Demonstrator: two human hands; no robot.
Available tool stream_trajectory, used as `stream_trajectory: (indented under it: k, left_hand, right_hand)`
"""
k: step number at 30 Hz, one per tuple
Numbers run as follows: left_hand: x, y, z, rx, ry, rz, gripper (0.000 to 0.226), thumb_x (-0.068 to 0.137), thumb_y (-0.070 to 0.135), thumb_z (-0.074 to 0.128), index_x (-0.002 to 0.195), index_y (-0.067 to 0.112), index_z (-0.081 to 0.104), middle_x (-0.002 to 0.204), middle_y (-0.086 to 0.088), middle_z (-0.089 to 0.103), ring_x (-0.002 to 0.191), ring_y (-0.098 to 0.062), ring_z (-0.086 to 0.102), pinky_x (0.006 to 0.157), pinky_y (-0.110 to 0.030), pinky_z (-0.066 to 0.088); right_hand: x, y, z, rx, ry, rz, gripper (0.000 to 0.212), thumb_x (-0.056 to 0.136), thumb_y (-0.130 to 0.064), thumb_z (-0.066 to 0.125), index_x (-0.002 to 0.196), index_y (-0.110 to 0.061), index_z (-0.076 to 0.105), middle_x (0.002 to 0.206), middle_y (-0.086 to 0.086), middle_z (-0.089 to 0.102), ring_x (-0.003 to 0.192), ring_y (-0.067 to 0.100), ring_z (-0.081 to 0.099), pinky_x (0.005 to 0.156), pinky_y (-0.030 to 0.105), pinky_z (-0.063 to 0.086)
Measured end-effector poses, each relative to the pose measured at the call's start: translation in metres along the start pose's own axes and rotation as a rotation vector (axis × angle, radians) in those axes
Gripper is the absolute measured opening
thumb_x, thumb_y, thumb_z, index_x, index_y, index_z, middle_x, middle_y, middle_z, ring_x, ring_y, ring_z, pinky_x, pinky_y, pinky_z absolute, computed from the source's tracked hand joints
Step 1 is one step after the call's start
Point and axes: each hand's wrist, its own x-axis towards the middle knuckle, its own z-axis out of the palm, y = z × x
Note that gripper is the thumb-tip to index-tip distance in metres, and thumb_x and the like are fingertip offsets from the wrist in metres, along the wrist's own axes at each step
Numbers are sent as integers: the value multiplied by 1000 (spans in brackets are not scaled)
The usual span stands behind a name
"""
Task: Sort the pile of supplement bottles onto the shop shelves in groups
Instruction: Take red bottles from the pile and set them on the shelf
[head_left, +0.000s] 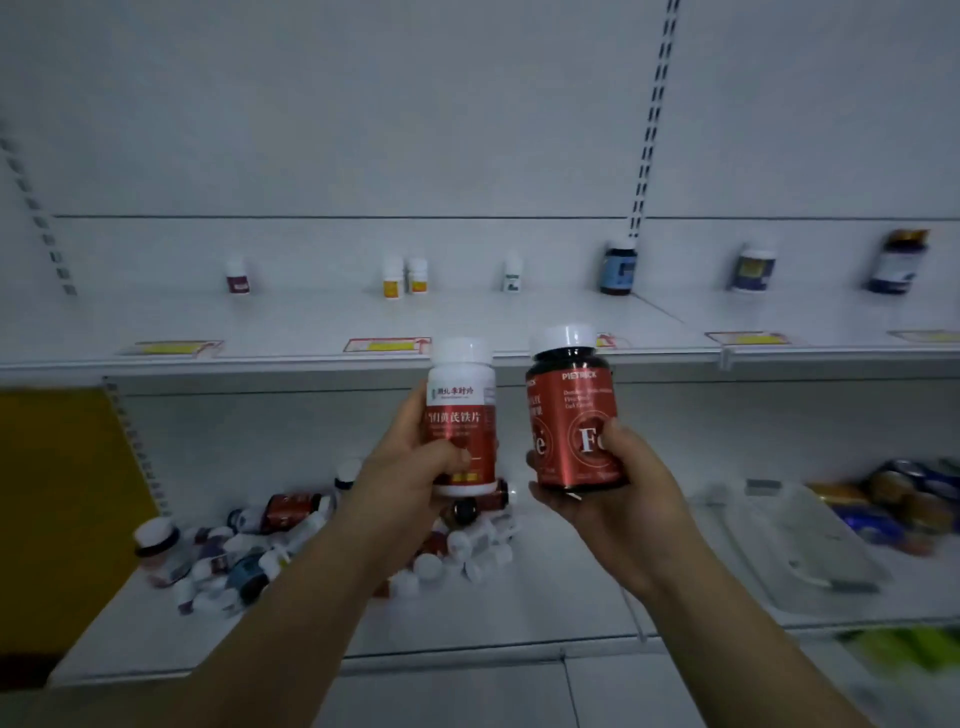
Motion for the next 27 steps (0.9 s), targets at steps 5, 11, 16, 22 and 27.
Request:
stream_trajectory:
  k: [5, 11, 16, 22, 27]
  left_hand:
    - [19, -18, 117, -91, -141, 31, 82, 58, -3, 51, 133, 28, 43, 99, -8, 67, 90, -28, 65, 67, -38, 55]
    - [30, -53, 265, -168, -347, -15, 66, 82, -13, 36, 136, 24, 44, 99, -7, 66, 84, -21, 63, 74, -39, 52]
    - [32, -85, 367, -221, -484, -57, 56, 84, -8, 35, 126, 26, 51, 92, -5, 69, 76, -19, 65, 67, -35, 54]
    - [48, -118, 456, -218, -601, -141, 53, 87, -6, 34, 124, 29, 51, 88, -7, 71, 72, -24, 68, 64, -45, 56]
    - [88, -153, 521, -190, -663, -168, 59, 87, -8, 35, 127, 33, 50, 81, -9, 67, 82, -32, 53, 81, -51, 35]
  right_hand:
    - [-44, -82, -61, -43, 77, -174, 55, 64, -39, 68, 110, -10, 60, 98, 11, 71, 88, 23, 70, 73, 40, 55]
    - [-93, -172, -148, -248, 278, -357, 67, 72, -51, 64, 128, -16, 54, 117, 14, 66, 106, 31, 65, 83, 46, 54]
    - [-130, -233, -211, -298, 476, -446, 63, 77, -56, 64, 125, -16, 56, 114, 15, 67, 101, 31, 67, 82, 47, 56]
    - [-154, -285, -287, -328, 682, -473, 29, 93, -38, 52, 112, -17, 55, 107, 13, 67, 94, 30, 68, 78, 50, 57]
    - [-148, -322, -349, -356, 805, -504, 34, 94, -39, 48, 121, -18, 53, 111, 12, 67, 99, 29, 66, 77, 47, 57]
